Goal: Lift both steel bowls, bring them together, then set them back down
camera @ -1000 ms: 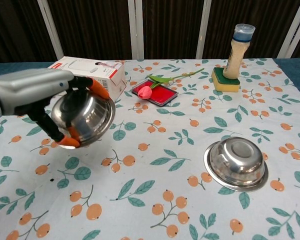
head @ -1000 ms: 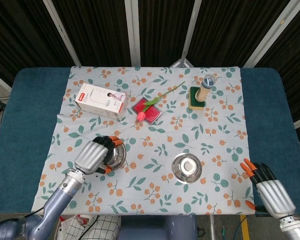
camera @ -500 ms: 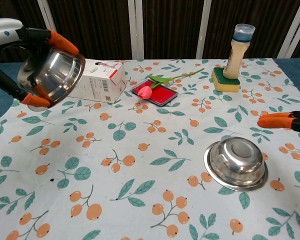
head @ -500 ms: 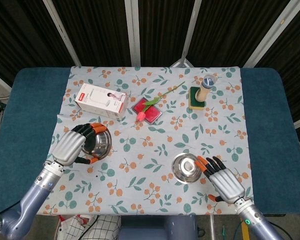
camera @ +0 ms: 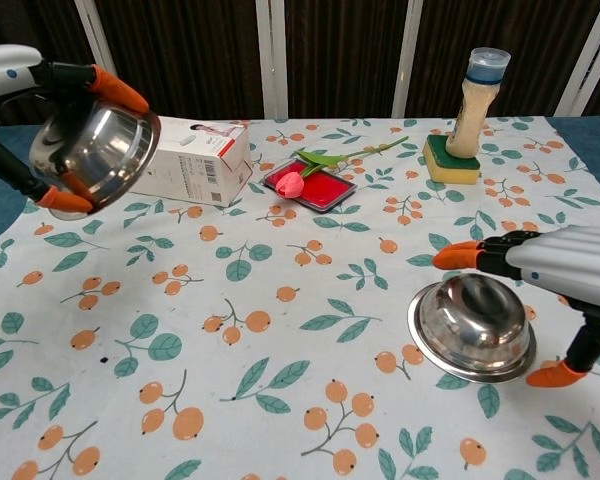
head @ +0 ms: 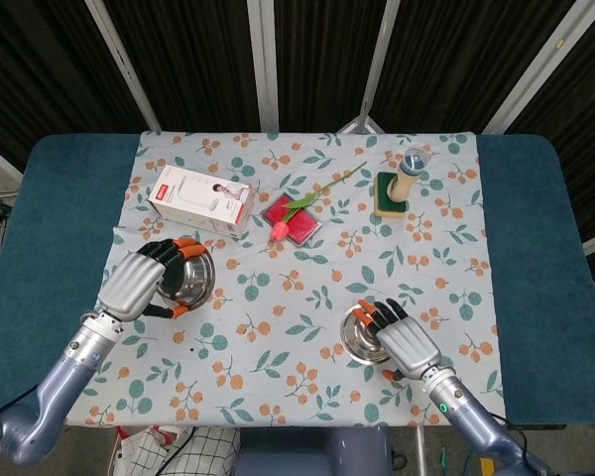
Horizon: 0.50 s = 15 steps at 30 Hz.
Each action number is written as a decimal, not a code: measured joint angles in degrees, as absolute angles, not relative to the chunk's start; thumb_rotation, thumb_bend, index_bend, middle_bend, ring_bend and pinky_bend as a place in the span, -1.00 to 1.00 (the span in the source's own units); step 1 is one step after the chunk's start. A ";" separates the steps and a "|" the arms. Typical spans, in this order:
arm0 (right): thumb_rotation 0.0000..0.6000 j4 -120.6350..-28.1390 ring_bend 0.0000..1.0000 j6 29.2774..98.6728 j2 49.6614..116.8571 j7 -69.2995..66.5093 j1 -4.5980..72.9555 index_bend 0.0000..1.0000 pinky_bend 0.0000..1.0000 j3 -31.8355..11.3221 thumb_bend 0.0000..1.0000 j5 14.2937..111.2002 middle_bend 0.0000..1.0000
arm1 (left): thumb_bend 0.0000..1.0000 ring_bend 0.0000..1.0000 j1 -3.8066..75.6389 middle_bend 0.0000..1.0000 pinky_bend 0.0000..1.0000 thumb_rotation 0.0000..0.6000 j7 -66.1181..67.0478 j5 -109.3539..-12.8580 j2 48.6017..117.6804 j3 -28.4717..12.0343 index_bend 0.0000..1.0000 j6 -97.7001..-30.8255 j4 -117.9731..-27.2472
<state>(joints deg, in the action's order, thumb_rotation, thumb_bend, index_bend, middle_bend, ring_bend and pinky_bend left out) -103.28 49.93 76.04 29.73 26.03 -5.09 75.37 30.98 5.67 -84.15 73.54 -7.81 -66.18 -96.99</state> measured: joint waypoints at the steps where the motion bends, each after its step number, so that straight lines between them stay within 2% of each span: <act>1: 1.00 -103.02 -1.00 49.71 76.39 30.01 26.37 -1.00 -1.00 -5.15 -0.61 74.90 -1.00 | -0.08 -0.04 31.06 0.22 0.38 1.00 5.65 -84.11 73.70 -7.84 -0.02 -66.15 -96.80; 10: 1.00 -100.09 -1.00 48.16 79.24 32.41 29.54 -1.00 -0.98 -5.60 -0.61 70.53 -1.00 | -0.08 -0.04 31.83 0.22 0.38 1.00 6.17 -82.79 74.97 -8.06 -0.02 -65.24 -94.60; 12: 1.00 -99.25 -1.00 47.81 79.72 32.68 30.14 -1.00 -0.90 -5.60 -0.61 69.45 -1.00 | -0.08 -0.04 31.98 0.22 0.38 1.00 6.19 -82.45 75.27 -8.15 -0.02 -65.08 -94.02; 14: 1.00 -98.43 -1.00 47.48 80.09 32.90 30.65 -1.00 -0.74 -5.55 -0.61 68.50 -1.00 | -0.08 -0.04 32.13 0.22 0.38 1.00 6.24 -82.13 75.57 -8.17 -0.02 -64.83 -93.43; 15: 1.00 -97.96 -0.98 47.27 80.28 33.03 30.98 -1.00 -0.59 -5.49 -0.61 67.88 -1.00 | -0.08 -0.04 32.20 0.22 0.38 1.00 6.26 -81.99 75.70 -8.15 -0.02 -64.67 -93.19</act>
